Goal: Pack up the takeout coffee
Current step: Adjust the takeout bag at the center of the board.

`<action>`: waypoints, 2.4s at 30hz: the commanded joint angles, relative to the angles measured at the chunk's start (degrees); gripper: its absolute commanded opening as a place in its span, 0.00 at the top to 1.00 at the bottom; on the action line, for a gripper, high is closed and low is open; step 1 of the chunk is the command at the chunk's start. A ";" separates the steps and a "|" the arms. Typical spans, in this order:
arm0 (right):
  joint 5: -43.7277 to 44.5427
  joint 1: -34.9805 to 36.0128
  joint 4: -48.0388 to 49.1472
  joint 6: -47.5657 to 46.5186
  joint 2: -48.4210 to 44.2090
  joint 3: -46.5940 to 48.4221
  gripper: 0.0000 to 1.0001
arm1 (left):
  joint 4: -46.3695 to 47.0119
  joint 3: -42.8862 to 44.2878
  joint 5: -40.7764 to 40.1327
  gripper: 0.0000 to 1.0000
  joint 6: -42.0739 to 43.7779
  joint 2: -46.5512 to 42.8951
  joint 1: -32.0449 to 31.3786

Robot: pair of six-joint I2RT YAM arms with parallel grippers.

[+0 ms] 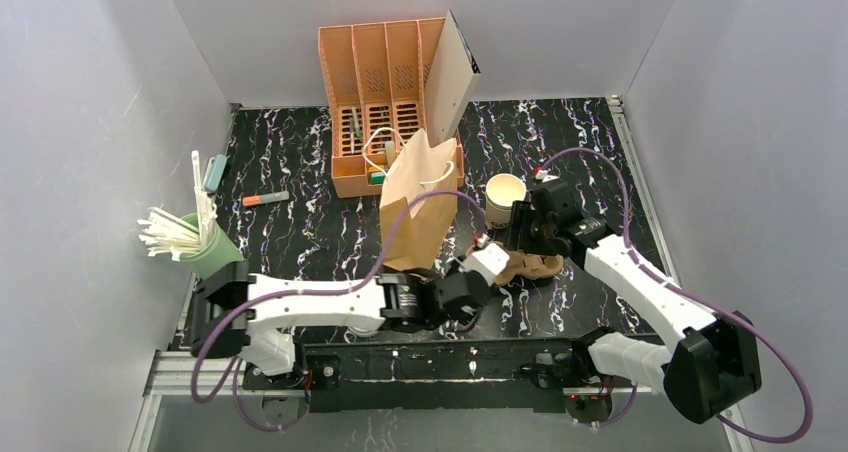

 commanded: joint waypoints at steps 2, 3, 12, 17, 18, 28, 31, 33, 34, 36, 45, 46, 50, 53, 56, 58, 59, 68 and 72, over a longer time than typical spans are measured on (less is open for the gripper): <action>5.51 0.09 1.66 1.45 -5.19 -1.65 0.35 | -9.57 6.53 -12.85 0.64 5.67 8.09 -2.49; 6.06 0.17 1.65 1.78 -5.94 -1.76 0.35 | -10.45 7.08 -15.27 0.64 6.24 9.45 -2.45; 8.91 0.21 1.31 2.61 -11.19 -2.41 0.38 | -14.25 10.58 -22.47 0.77 8.49 21.59 4.80; 9.09 0.07 0.77 2.84 -11.39 -2.49 0.40 | -7.47 7.60 -19.31 0.98 11.11 20.96 9.33; 8.99 0.07 0.77 2.85 -11.36 -2.49 0.40 | -7.29 7.98 -20.18 0.99 11.58 21.68 9.70; 8.86 0.07 1.03 2.98 -11.26 -2.47 0.41 | -6.63 5.84 -24.04 1.00 11.85 26.38 12.00; 7.58 0.08 0.87 3.18 -10.85 -2.45 0.39 | -7.41 2.28 -25.85 1.00 9.75 24.52 13.36; 6.77 0.10 0.58 3.23 -10.49 -2.28 0.37 | -7.45 -0.77 -26.05 1.00 8.64 22.48 14.67; 6.41 0.10 0.40 3.32 -10.21 -2.20 0.36 | -7.45 -2.05 -26.03 1.00 8.23 21.53 15.32; 5.70 0.08 0.31 3.46 -9.87 -1.91 0.35 | -7.47 -4.45 -26.47 1.00 7.91 19.52 16.25; -8.11 0.31 -0.18 0.76 -7.50 0.56 0.42 | -8.43 -4.91 -20.14 1.00 3.99 14.60 16.93; -10.49 0.58 0.22 0.27 -7.14 0.58 0.46 | -6.38 -5.54 -16.68 0.99 4.16 12.02 16.54; -13.46 4.50 2.12 -0.88 -6.61 0.11 0.55 | -0.48 -8.50 -3.81 0.93 3.15 3.12 15.31; -11.93 8.91 2.98 -1.73 -5.14 0.06 0.56 | 0.12 -8.90 -0.28 0.92 1.10 -0.75 13.99; -9.12 13.16 4.54 -2.19 -3.26 -0.11 0.56 | 0.29 -9.01 0.13 0.91 -2.12 -2.56 11.43; -6.81 15.71 5.81 -2.60 -1.40 -0.25 0.58 | 2.87 -10.25 1.68 0.91 -4.87 -3.16 9.95; -6.25 16.63 6.58 -2.86 -0.56 -0.29 0.59 | 6.17 -11.64 3.83 0.91 -6.38 -3.67 9.57; 0.73 21.45 9.48 -5.03 4.92 -0.65 0.57 | 23.68 -23.88 10.87 0.84 -16.47 -7.33 12.73; 1.39 22.07 9.38 -5.70 7.01 -0.52 0.57 | 25.57 -25.15 15.65 0.84 -17.41 -6.35 15.85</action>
